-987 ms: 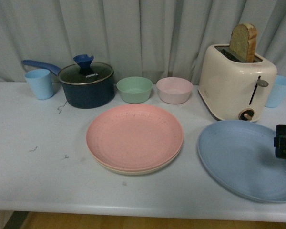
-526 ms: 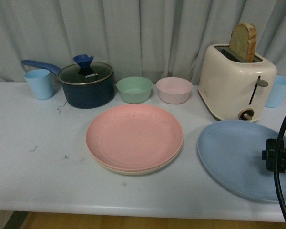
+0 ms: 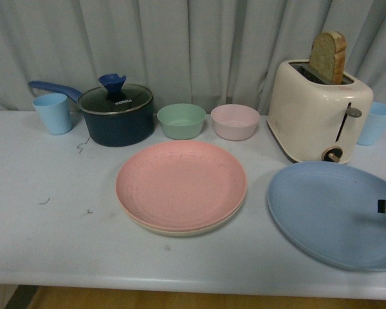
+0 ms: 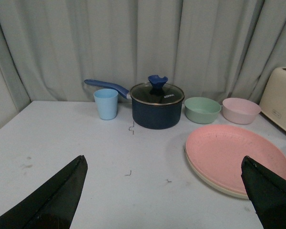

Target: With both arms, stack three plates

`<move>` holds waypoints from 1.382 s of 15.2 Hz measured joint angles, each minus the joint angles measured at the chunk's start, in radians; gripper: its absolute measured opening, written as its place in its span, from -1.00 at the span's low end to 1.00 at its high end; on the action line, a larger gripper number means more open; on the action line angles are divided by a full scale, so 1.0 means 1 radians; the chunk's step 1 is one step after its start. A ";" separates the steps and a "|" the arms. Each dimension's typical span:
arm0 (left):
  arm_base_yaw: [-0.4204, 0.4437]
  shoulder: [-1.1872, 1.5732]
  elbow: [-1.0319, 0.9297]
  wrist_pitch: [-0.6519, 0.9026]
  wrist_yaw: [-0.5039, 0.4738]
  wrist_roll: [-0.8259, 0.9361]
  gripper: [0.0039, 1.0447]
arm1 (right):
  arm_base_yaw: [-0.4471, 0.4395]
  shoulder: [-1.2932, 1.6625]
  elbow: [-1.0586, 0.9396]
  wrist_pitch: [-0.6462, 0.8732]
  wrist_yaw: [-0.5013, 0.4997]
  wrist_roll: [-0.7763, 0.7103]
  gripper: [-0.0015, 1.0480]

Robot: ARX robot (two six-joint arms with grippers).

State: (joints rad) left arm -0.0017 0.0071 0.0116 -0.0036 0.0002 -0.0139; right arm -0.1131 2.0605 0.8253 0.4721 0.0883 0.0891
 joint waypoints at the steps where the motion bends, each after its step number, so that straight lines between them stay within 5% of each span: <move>1: 0.000 0.000 0.000 0.000 0.000 0.000 0.88 | -0.006 -0.035 -0.016 0.000 -0.012 0.002 -0.94; 5: 0.000 0.000 0.000 0.000 0.000 0.000 0.88 | -0.013 -0.288 -0.135 -0.040 -0.060 -0.012 -0.94; 9: 0.000 0.000 0.000 0.000 0.000 0.000 0.88 | 0.188 -0.499 -0.058 -0.140 -0.077 0.044 -0.94; 14: 0.000 0.000 0.000 0.000 0.000 0.000 0.88 | 0.337 -0.147 0.276 -0.227 -0.139 0.253 -0.94; 21: 0.000 0.000 0.000 0.000 0.000 0.000 0.88 | 0.441 0.093 0.509 -0.357 -0.045 0.332 -0.94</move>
State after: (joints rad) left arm -0.0017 0.0071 0.0116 -0.0032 -0.0002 -0.0139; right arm 0.3279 2.1540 1.3346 0.1146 0.0429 0.4213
